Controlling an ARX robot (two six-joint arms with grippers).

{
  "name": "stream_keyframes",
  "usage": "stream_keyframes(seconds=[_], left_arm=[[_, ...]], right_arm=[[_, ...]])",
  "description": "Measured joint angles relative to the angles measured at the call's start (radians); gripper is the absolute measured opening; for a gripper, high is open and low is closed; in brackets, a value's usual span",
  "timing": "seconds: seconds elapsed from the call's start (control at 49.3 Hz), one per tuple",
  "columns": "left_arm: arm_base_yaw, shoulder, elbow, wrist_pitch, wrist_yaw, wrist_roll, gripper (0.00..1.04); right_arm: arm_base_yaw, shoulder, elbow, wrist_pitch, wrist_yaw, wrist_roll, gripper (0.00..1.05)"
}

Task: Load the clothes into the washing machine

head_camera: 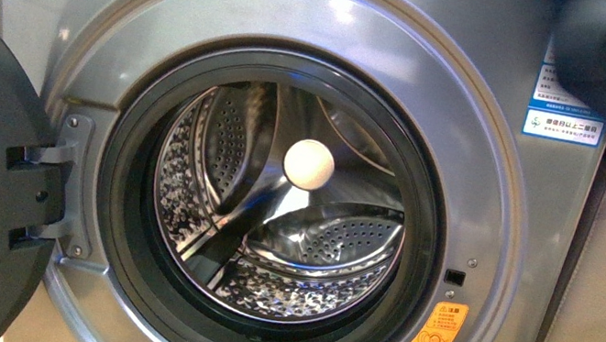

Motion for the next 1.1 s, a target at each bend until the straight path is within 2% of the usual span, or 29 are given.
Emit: stream_keyframes(seconds=[0.122,0.203,1.096], left_arm=[[0.0,0.0,0.0,0.0,0.0,0.0,0.98],[0.0,0.0,0.0,0.0,0.0,0.0,0.98],[0.0,0.0,0.0,0.0,0.0,0.0,0.98]], right_arm=[[0.108,0.034,0.0,0.0,0.025,-0.025,0.06],[0.145,0.045,-0.018,0.005,0.028,-0.034,0.06],[0.15,0.046,-0.022,0.007,0.035,-0.043,0.06]])
